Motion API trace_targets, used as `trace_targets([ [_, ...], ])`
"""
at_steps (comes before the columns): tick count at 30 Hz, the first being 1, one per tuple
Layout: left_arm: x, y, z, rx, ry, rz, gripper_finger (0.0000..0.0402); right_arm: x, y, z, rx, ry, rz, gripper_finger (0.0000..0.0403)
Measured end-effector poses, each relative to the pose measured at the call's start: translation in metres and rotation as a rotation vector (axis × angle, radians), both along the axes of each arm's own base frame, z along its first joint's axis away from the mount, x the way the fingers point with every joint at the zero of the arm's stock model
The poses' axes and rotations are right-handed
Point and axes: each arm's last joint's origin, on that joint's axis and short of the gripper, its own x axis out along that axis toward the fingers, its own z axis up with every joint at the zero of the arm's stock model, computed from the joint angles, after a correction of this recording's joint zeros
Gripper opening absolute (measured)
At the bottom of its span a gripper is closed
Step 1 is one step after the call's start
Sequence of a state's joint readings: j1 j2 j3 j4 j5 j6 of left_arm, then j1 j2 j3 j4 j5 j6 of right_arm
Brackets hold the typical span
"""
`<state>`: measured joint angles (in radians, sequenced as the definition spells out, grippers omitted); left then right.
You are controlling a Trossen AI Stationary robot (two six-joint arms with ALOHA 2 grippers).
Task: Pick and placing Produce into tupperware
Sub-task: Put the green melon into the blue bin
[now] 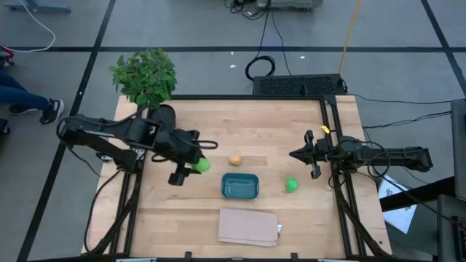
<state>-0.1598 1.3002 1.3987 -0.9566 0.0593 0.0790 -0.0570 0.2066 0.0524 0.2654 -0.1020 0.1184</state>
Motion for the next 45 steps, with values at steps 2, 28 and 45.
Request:
trace_targets([
  [2,0.000,0.002,0.000,0.002,0.000,0.008,0.0230,0.000,0.000,0.000,0.000,-0.004,0.000,0.0000],
  [28,0.099,0.016,-0.061,-0.132,-0.037,0.059,0.0230,0.000,0.000,0.001,-0.001,-0.012,0.000,0.0000],
  [45,0.131,0.004,-0.127,-0.133,0.167,0.248,0.0230,0.000,0.000,0.001,-0.001,-0.012,0.000,0.0000],
])
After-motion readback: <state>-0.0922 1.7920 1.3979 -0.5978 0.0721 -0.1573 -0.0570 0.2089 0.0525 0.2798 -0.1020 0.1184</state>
